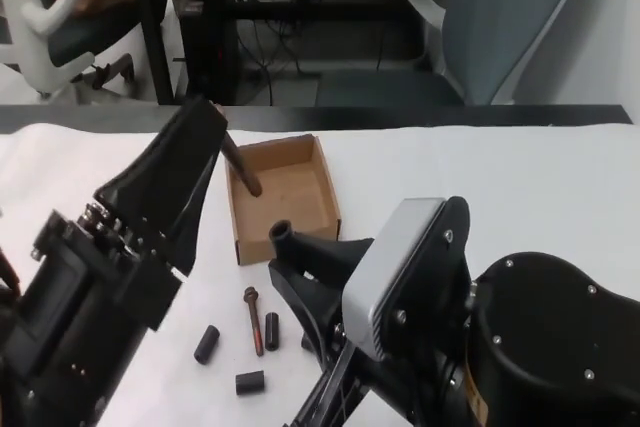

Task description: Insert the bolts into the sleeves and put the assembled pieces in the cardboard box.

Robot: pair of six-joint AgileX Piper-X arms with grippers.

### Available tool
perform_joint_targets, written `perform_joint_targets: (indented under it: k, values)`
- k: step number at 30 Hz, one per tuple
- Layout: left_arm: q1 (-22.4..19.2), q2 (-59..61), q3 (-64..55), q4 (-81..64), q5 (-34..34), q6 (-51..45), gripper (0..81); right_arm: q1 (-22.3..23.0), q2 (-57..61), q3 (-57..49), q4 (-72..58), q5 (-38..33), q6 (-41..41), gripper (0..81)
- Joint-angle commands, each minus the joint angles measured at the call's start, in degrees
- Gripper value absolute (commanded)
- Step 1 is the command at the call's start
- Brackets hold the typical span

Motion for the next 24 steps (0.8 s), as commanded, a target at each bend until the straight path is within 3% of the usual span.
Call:
perform_joint_targets:
  k: [1,6,24]
  values:
    - [0.05,-0.49,-0.06,-1.08,2.14,-2.37,1.8,0.09,0.0,-0.18,-1.54,0.82,-1.58,0.6]
    - [0.05,-0.49,-0.1,1.53,2.34,-7.23,1.8,0.09,0.0,-0.18,-1.54,0.49,-2.08,0.6]
    - [0.05,-0.49,-0.1,8.8,5.36,-8.8,1.8,-0.04,0.0,-0.18,-0.68,0.66,-3.66,0.6]
